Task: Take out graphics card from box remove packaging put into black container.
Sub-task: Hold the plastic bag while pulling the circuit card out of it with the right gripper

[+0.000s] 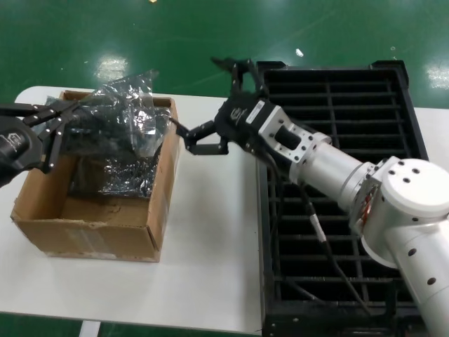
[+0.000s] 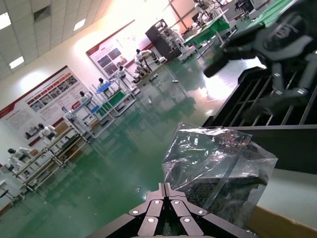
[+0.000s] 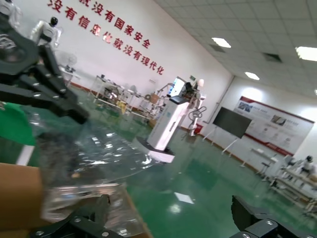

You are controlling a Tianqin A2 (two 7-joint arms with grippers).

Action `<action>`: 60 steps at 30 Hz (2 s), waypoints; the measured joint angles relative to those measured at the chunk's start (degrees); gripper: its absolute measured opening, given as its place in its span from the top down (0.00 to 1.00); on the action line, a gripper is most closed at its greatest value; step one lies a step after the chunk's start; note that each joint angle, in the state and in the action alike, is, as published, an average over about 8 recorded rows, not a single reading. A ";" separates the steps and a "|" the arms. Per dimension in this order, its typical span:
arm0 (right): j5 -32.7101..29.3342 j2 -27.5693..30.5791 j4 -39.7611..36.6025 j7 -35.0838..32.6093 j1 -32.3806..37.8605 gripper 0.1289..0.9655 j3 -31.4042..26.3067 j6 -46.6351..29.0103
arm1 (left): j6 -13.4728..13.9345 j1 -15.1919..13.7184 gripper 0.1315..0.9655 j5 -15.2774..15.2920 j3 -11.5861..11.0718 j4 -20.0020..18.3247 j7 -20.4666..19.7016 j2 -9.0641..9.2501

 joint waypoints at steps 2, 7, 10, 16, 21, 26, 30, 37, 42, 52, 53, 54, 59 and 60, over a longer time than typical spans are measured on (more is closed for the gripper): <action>-0.08 0.01 -0.03 -0.65 0.39 0.12 0.26 0.27 | 0.48 -0.01 0.99 -0.38 -0.15 0.27 0.27 0.00; 3.00 -0.53 -3.18 -4.85 2.34 0.20 -0.73 0.84 | 1.96 0.23 0.99 -1.63 -0.69 0.25 0.44 -0.24; 7.28 -0.81 -6.36 -8.49 4.01 0.27 -3.17 1.25 | 2.84 0.58 0.99 -2.46 -1.06 -0.20 0.20 -0.46; 17.07 -0.99 -12.35 -15.25 7.08 0.41 -9.90 1.75 | 4.27 1.30 0.99 -3.88 -1.76 -1.44 -0.53 -0.90; 23.96 -1.03 -16.27 -20.08 8.93 0.57 -15.05 1.40 | 5.37 1.78 0.99 -5.02 -2.41 -2.40 -1.24 -1.35; 26.86 -1.05 -18.22 -23.14 9.57 0.60 -17.59 -0.08 | 6.46 1.82 0.99 -6.10 -2.92 -2.85 -1.99 -1.78; 26.01 -1.05 -18.34 -24.03 9.31 0.71 -17.46 -1.41 | 7.06 1.28 0.99 -6.52 -2.87 -2.64 -2.54 -2.07; 21.11 -0.96 -16.69 -23.50 7.94 0.82 -14.47 -3.20 | 7.35 0.05 0.99 -6.44 -2.18 -1.99 -3.43 -2.36; 17.36 -0.69 -14.74 -22.35 6.55 0.85 -12.58 -4.04 | 7.28 -0.94 0.99 -6.19 -1.55 -1.30 -3.78 -2.22; 9.76 0.41 -9.29 -18.98 3.37 0.77 -9.93 -5.25 | 7.32 -2.78 0.99 -6.09 -0.64 0.51 -3.99 -1.34; 9.11 0.49 -8.81 -18.65 3.13 0.77 -9.77 -5.29 | 7.34 -2.87 0.99 -6.13 -0.62 0.62 -3.99 -1.27; 8.49 0.56 -8.34 -18.34 2.91 0.75 -9.61 -5.33 | 7.36 -2.96 0.99 -6.17 -0.62 0.70 -3.99 -1.19; 5.88 0.75 -6.36 -17.13 1.93 0.65 -8.58 -5.69 | 7.36 -3.19 0.99 -6.35 -0.63 0.85 -4.13 -0.86; 5.49 0.73 -6.08 -16.99 1.78 0.63 -8.32 -5.82 | 7.33 -3.20 0.99 -6.36 -0.60 0.82 -4.18 -0.79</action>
